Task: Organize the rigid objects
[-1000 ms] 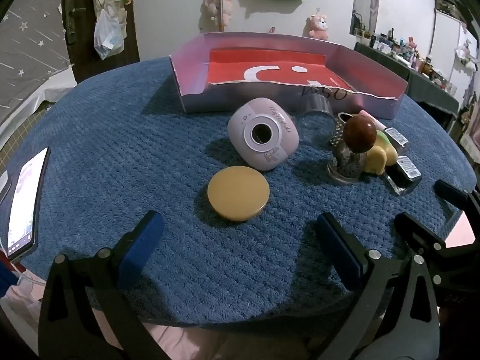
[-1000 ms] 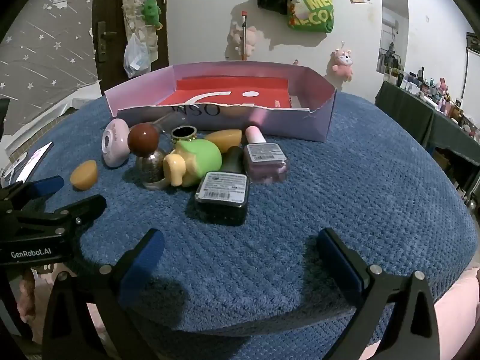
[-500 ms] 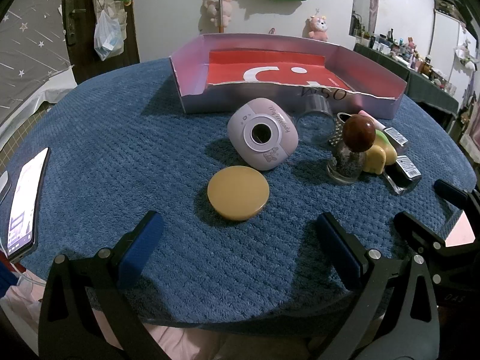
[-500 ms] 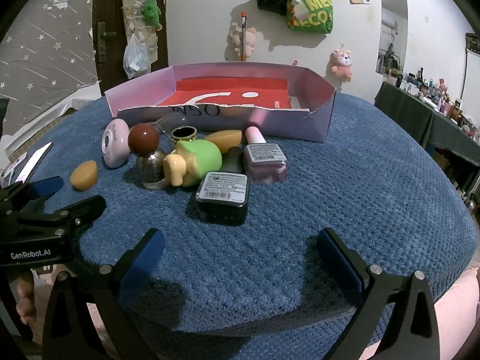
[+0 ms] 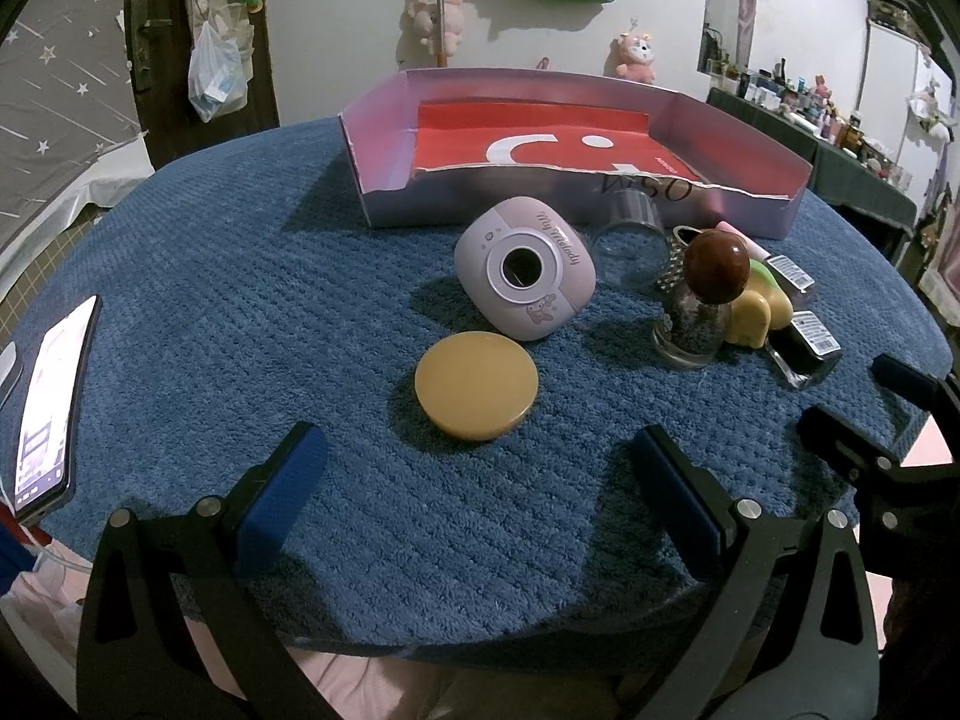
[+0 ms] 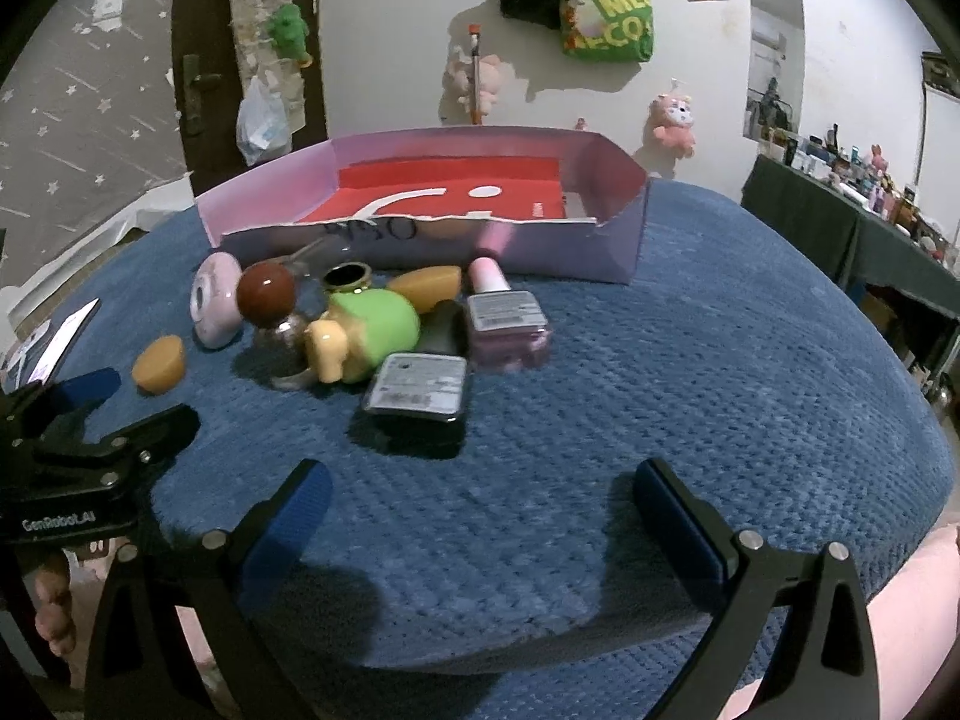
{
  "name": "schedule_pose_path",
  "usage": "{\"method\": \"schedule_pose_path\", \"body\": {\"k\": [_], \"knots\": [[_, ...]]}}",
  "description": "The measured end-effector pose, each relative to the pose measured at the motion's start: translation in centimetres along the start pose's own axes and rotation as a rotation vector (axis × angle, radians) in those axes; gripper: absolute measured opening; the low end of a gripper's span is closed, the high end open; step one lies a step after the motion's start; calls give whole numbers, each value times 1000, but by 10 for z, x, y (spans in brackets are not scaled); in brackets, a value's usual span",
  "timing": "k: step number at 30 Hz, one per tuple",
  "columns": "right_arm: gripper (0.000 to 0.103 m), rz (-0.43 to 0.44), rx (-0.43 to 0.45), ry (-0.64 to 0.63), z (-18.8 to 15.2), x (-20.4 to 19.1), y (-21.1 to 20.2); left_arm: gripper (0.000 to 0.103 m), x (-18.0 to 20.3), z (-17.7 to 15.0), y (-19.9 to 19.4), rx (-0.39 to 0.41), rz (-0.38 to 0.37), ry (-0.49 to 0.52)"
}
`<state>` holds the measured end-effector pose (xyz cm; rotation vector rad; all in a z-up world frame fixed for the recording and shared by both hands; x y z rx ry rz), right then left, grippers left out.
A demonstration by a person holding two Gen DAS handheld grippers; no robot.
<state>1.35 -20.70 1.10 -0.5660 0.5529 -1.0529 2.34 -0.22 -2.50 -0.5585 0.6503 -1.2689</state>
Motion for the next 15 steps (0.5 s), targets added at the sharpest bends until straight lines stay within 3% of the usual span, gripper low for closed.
{"method": "schedule_pose_path", "body": {"k": [15], "knots": [[103, -17, 5, -11, -1, 0, 2, 103, 0, -1, 0, 3, -1, 0]]}}
Point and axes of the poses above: each gripper's, at about its wrist camera, not at the fingertips, and y roughly the way its jaws point, x to its right, z to its top, the point moved 4 cm from there along y, roughly the way its jaws point, and after that the axes turned 12 degrees about z, right-handed, at the moved point
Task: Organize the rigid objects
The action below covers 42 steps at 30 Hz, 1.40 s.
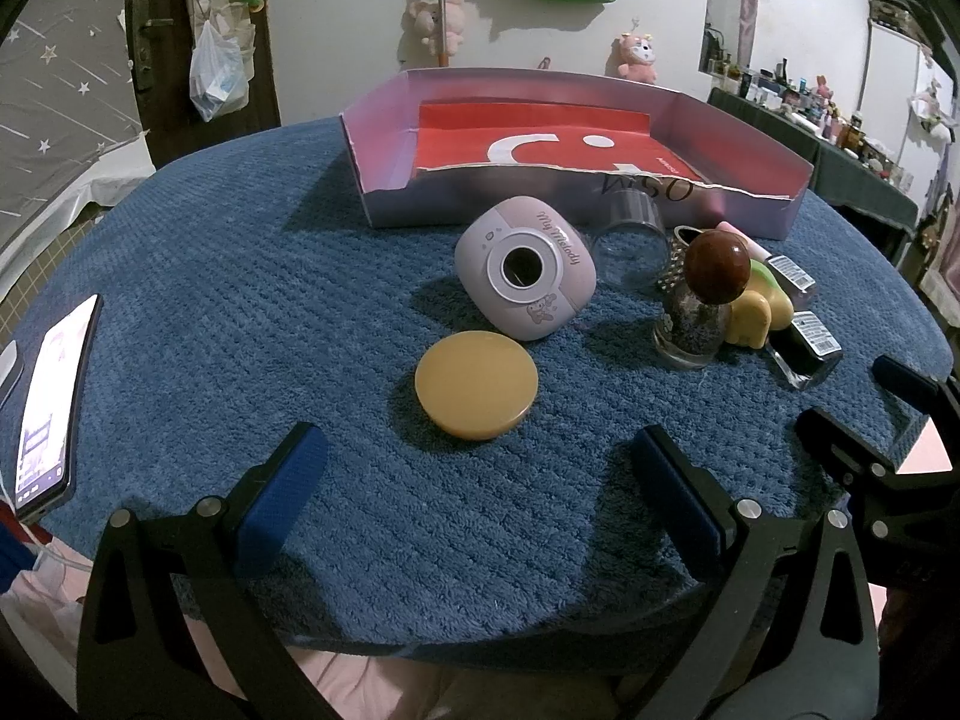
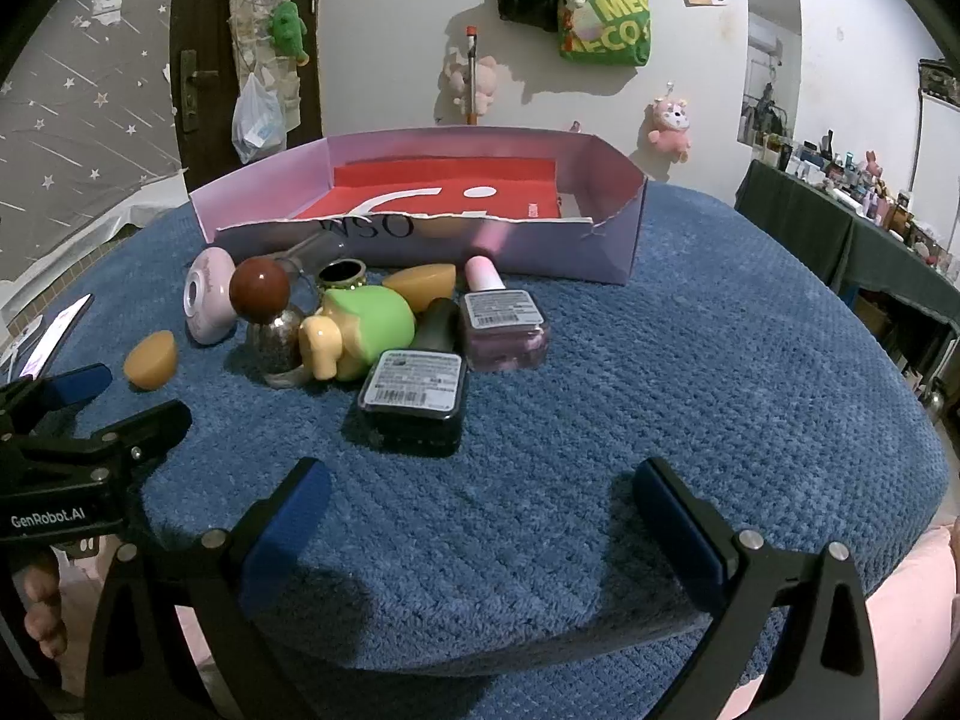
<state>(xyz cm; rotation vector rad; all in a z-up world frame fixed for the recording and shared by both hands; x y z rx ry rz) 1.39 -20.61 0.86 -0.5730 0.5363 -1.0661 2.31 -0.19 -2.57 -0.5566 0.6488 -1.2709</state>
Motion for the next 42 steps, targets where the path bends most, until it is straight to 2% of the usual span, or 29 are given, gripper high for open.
{"method": "schedule_pose_path", "body": {"k": [19, 27, 29, 32, 34, 42], "knots": [[103, 26, -9, -6, 0, -4, -1, 103, -3, 3, 3, -15, -5, 1], [99, 50, 16, 9, 12, -4, -10, 103, -8, 13, 3, 6, -9, -15], [94, 52, 22, 2, 17, -7, -9, 103, -8, 16, 3, 14, -2, -10], [86, 48, 8, -17, 20, -11, -2, 95, -7, 17, 6, 12, -6, 0], [80, 49, -4, -27, 20, -14, 2, 82, -6, 17, 10, -1, -19, 3], [66, 52, -14, -37, 22, -16, 16, 63, -8, 19, 15, 0, -22, 5]]}}
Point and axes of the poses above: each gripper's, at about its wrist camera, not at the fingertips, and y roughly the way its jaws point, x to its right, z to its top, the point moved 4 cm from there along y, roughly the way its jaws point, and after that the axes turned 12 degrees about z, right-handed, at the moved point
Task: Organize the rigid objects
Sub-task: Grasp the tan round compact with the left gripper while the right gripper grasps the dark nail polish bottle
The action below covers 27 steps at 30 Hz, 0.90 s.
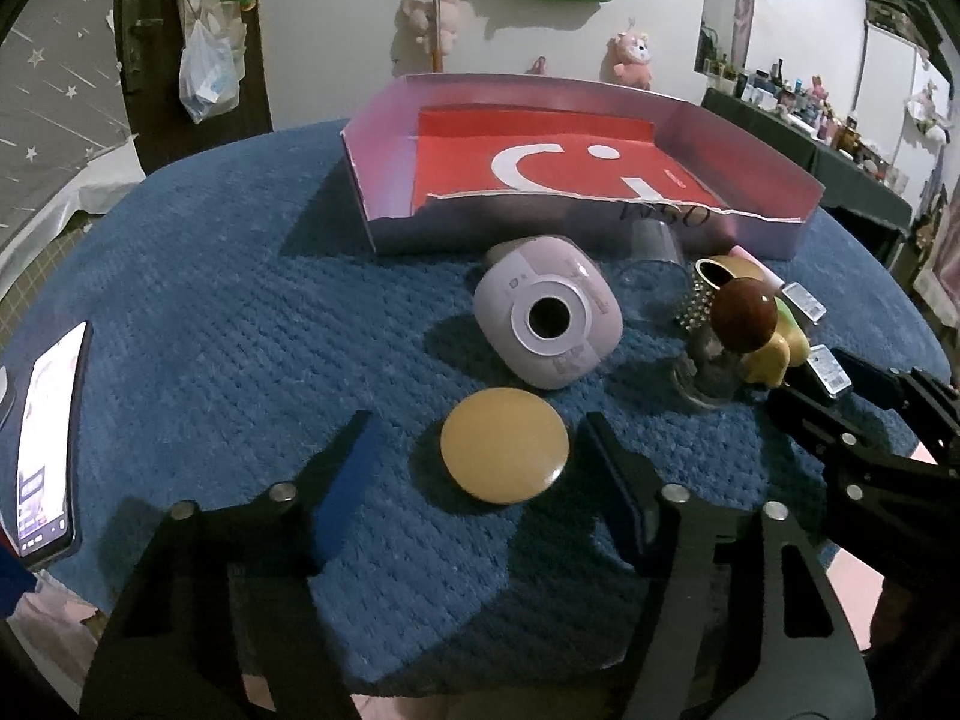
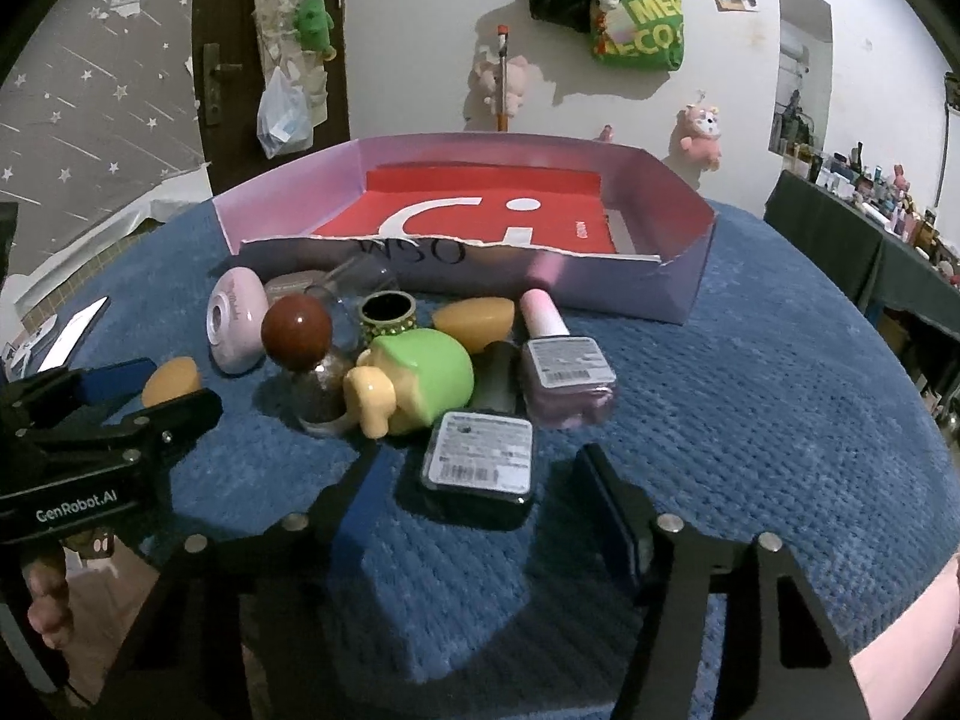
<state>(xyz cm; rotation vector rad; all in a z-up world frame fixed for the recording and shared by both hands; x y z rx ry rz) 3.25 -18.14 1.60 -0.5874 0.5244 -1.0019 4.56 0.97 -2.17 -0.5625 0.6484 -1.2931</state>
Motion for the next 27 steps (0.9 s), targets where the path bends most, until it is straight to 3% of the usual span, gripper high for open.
{"method": "schedule_pose_path", "body": {"k": [5, 7, 10, 19, 27], "knots": [[54, 3, 16, -17, 2, -3, 5, 47, -2, 1, -1, 6, -8, -5], [50, 9, 17, -26, 2, -5, 4, 36, -1, 1, -2, 10, -15, -1], [41, -6, 18, -34, 1, -5, 3, 36, 2, 1, -4, 11, -11, 12], [41, 23, 27, -4, 0, -3, -9, 36, 2, 4, -16, 28, -29, 9], [41, 41, 116, -5, 16, -7, -38, 36, 3, 16, -31, 74, -58, 9]]}}
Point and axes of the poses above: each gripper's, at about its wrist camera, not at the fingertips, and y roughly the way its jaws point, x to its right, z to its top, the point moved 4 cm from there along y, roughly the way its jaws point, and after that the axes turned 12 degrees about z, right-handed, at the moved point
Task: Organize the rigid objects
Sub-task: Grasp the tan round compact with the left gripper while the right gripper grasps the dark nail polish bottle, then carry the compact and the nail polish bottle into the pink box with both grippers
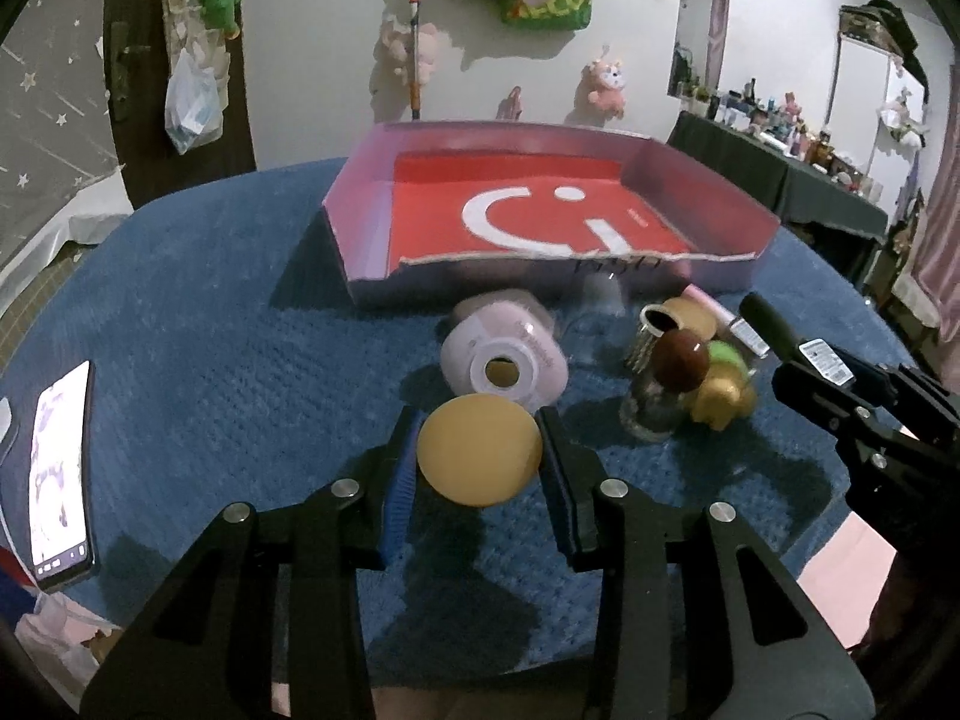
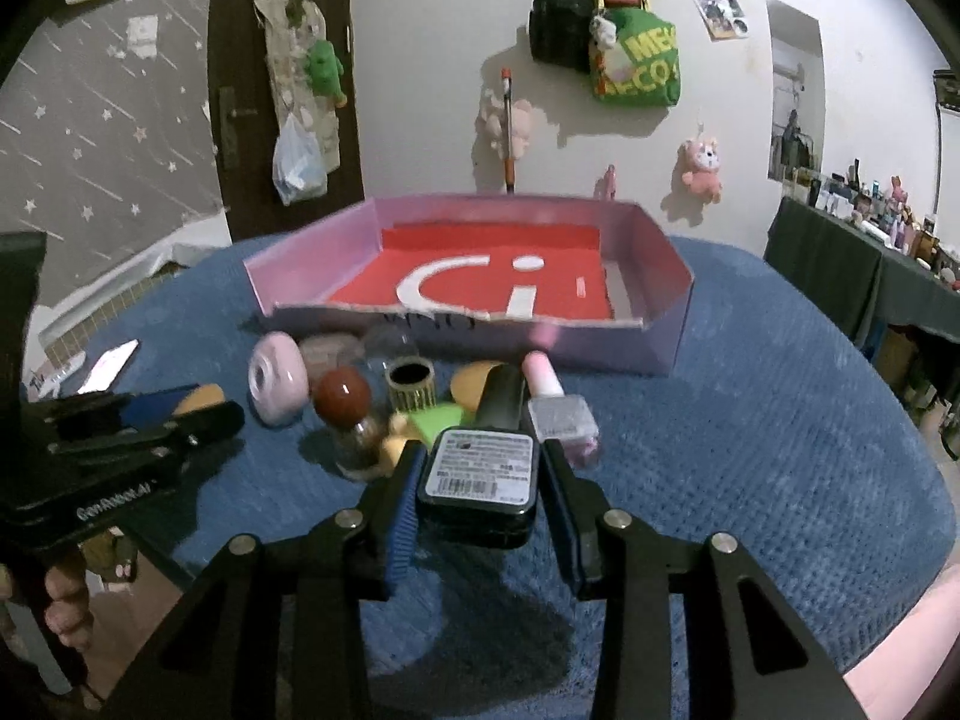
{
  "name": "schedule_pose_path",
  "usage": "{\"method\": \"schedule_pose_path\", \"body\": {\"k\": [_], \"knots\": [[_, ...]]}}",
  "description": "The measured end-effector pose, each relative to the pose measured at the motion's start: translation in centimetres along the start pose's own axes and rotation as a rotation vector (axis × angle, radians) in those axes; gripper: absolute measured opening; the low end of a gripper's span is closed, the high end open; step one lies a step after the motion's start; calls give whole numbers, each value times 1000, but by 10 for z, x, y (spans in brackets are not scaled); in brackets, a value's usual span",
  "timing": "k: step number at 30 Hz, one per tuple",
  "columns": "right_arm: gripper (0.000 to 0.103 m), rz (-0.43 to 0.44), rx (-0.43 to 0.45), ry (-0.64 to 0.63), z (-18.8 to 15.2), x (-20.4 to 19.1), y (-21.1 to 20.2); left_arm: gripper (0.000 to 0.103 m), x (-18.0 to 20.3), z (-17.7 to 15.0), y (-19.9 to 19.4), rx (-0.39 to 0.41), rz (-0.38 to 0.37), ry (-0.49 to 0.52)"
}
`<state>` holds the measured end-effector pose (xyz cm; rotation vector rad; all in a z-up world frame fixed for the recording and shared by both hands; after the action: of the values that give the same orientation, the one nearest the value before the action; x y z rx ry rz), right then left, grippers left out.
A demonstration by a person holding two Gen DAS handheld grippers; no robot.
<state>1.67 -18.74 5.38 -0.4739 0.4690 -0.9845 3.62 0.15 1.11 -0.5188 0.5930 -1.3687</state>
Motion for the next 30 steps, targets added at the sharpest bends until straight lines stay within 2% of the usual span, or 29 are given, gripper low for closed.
{"method": "schedule_pose_path", "body": {"k": [17, 30], "knots": [[41, 52, 47, -5, 37, 5, 0, 36, 11, 51, -8, 95, -41, 31], [41, 55, 46, -13, 63, 21, 13, 36, 11, 91, 9, 121, -58, 30]]}}
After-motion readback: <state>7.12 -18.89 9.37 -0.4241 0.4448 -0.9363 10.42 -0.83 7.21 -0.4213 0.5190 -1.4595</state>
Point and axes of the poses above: each gripper's, at about its wrist camera, not at the fingertips, and y roughly the way its jaws point, x to its right, z to its top, the point moved 4 cm from there along y, roughly the way its jaws point, and after that the axes turned 12 degrees about z, right-handed, at the moved point
